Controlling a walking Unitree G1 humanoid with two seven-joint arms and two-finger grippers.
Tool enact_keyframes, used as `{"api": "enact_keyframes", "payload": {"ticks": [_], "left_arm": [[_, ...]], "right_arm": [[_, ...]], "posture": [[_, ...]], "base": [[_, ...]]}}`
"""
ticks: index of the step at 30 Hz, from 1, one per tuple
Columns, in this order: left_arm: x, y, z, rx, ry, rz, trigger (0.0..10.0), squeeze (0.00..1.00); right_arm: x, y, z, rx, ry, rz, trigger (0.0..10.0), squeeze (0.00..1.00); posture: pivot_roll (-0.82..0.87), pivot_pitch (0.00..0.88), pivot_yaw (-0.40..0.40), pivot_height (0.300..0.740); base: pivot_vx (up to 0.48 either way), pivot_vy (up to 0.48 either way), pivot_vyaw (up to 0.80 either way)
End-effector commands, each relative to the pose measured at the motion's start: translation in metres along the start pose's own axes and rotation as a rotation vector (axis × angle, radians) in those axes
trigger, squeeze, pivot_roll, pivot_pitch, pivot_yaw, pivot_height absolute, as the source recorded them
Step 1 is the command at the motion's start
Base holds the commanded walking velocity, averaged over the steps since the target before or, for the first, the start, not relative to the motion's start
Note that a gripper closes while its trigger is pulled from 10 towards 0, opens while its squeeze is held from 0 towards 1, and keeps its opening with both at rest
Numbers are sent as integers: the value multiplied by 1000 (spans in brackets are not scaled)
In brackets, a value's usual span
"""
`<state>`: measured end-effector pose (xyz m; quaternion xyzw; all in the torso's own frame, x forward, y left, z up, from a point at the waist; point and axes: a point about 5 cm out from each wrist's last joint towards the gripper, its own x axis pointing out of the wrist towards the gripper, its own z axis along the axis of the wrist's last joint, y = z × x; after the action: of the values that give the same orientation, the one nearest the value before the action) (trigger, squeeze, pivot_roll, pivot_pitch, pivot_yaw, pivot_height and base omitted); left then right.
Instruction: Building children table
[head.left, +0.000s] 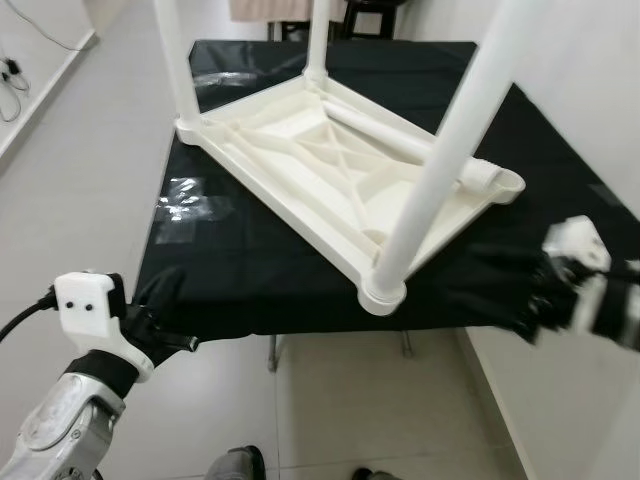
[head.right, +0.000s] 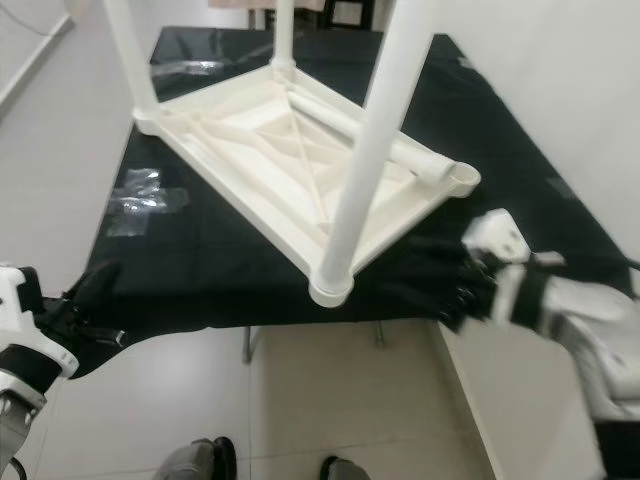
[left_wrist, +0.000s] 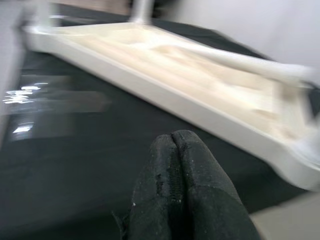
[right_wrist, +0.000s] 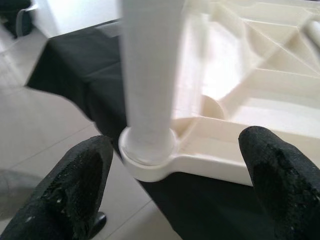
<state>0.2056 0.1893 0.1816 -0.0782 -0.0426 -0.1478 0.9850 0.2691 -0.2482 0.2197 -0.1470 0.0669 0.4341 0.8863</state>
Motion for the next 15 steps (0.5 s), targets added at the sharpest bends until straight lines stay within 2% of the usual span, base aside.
{"api": "enact_keyframes", "payload": {"ticks": [1,2,3,5,6,7,8,10,11,12,13,15], "left_arm": [[-2,-5,-4,12,32,-38,10000,0],[-2,-5,-4,12,32,-38,10000,0],[-1,-11,-6,18,43,-74,10000,0],[-1,-11,-6,18,43,-74,10000,0],[0,-15,-8,22,49,-92,10000,0],[0,-15,-8,22,49,-92,10000,0],[1,-16,-8,23,50,-102,10000,0],[1,-16,-8,23,50,-102,10000,0],[1,-17,-8,27,50,-106,10000,0],[1,-17,-8,27,50,-106,10000,0],[2,-18,-8,34,51,-111,10000,0],[2,-18,-8,34,51,-111,10000,0]], "right_arm": [[15,5,3,-38,2,27,10000,0],[15,5,3,-38,2,27,10000,0],[38,15,10,-51,-41,95,10000,0],[38,15,10,-51,-41,95,10000,0],[56,25,16,-53,-81,158,10000,0],[56,25,16,-53,-81,158,10000,0],[90,43,28,-45,-170,244,10000,0],[90,43,28,-45,-170,244,10000,0],[121,57,41,-37,-246,286,10000,0],[121,57,41,-37,-246,286,10000,0],[152,64,57,-26,-316,276,10000,0],[152,64,57,-26,-316,276,10000,0]], "posture": [[53,145,-39,740],[53,145,-39,740],[57,143,-41,740],[57,143,-41,740],[59,142,-44,740],[59,142,-44,740],[71,138,-47,740],[71,138,-47,740],[84,137,-51,740],[84,137,-51,740],[100,135,-63,740],[100,135,-63,740]], "base": [[0,0,0],[0,0,0],[0,0,0],[0,0,0],[0,0,0],[0,0,0],[0,0,0],[0,0,0],[0,0,0],[0,0,0],[0,0,0],[0,0,0]]}}
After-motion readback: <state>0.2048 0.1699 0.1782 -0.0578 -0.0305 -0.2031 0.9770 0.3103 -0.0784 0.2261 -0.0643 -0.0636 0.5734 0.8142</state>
